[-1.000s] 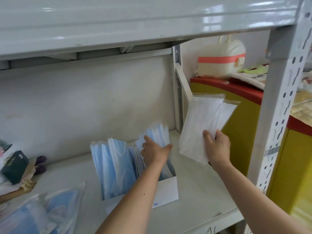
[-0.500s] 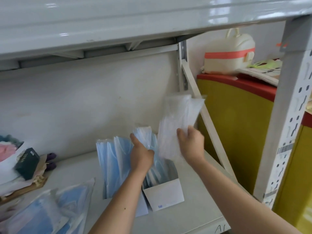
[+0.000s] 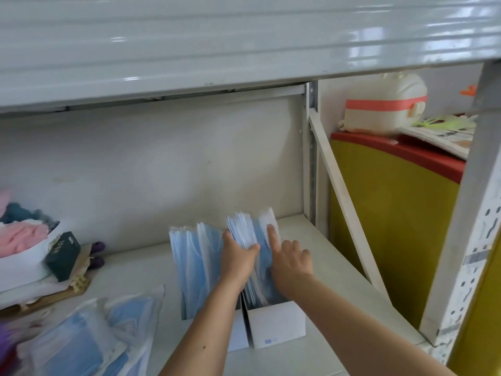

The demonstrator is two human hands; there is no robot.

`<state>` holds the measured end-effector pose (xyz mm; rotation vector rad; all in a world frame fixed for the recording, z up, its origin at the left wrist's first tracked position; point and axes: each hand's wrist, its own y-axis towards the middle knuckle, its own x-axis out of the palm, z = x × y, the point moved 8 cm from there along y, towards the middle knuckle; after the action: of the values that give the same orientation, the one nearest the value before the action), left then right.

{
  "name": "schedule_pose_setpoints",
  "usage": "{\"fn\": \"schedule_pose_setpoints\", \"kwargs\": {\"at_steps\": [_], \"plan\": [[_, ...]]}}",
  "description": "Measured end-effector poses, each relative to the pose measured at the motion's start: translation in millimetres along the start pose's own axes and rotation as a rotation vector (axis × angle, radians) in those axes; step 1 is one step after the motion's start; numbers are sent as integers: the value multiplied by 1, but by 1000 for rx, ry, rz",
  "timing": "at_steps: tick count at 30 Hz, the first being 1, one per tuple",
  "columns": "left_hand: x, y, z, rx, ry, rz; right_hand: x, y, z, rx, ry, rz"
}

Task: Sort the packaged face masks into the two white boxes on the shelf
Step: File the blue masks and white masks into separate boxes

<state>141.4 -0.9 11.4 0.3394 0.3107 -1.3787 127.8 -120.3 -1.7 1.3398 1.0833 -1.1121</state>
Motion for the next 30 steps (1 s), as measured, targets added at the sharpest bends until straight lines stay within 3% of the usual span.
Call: {"fn": "schedule_pose_setpoints", "kwargs": {"at_steps": [3, 8, 15, 19, 24, 30], "plan": [[-6, -2, -1, -7, -149, -15, -3, -6, 9, 31, 138, 84], [-7, -3, -16, 33, -185, -17, -15, -12, 4, -121, 248, 282], [-17, -5, -20, 97, -96, 100, -10, -11, 9, -92, 163, 231], [-15, -4, -13, 182, -30, 79, -5, -9, 22, 52, 218, 176], [-13, -5, -6, 284, 59, 45, 0, -8, 27, 106, 254, 149], [-12, 0, -12, 199, 97, 78, 1, -9, 35, 149, 320, 172]]}}
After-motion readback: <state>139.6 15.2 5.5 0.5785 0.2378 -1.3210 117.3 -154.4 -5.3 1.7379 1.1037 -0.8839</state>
